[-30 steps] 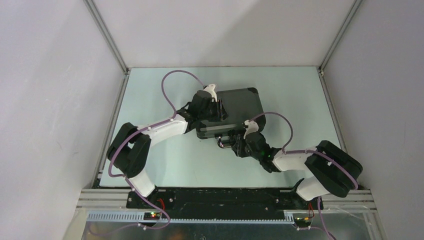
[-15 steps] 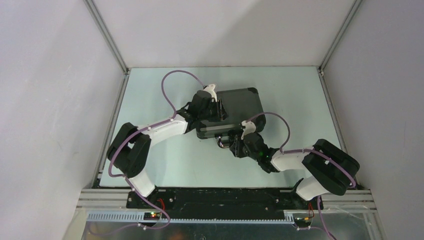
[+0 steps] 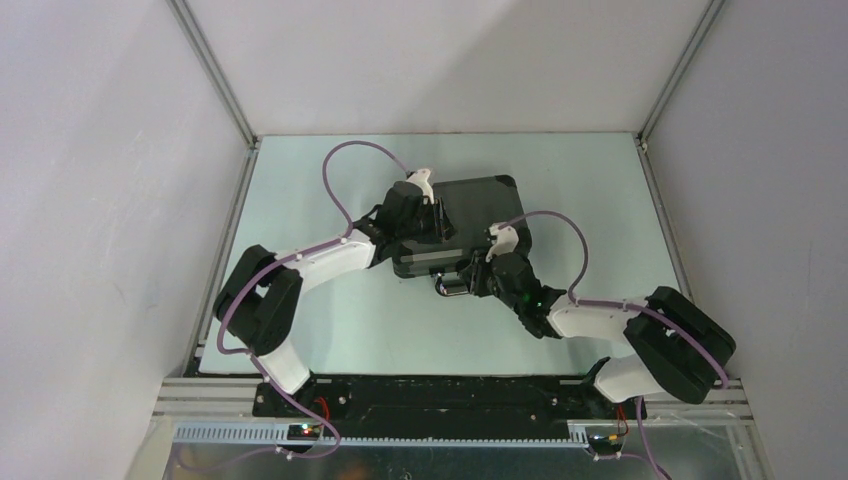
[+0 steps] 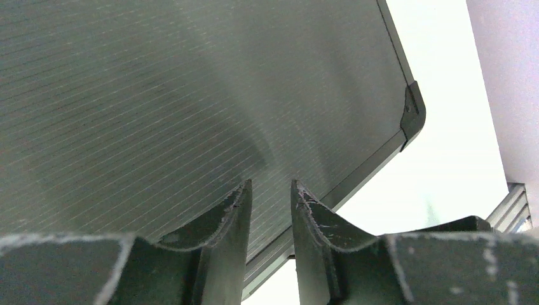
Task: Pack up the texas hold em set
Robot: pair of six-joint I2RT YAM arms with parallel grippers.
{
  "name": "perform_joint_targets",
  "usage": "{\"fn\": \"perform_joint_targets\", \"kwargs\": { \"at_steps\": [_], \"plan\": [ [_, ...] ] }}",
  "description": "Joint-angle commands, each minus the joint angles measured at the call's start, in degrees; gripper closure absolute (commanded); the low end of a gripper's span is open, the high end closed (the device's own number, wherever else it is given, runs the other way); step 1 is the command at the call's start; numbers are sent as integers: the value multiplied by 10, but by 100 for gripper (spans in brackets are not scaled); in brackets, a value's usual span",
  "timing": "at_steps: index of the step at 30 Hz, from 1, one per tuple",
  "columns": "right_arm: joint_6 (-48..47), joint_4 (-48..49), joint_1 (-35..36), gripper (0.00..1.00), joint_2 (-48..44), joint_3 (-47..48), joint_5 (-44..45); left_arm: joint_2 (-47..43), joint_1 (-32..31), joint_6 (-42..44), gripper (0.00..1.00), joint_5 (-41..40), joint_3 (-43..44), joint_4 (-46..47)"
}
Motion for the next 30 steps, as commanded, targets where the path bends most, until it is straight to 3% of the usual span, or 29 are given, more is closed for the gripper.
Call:
{"fn": "perform_joint_targets", "kwargs": {
  "at_steps": [1, 12, 30],
  "plan": [
    [-15, 11, -12, 69, 13, 24, 7, 29, -3, 5, 64, -3, -30, -82],
    [-34, 21, -26, 69, 74, 66, -5, 35, -4, 6, 64, -1, -28, -82],
    [-59, -7, -33, 66, 50, 90, 36, 35, -3, 6, 65, 2, -27, -82]
  ]
}}
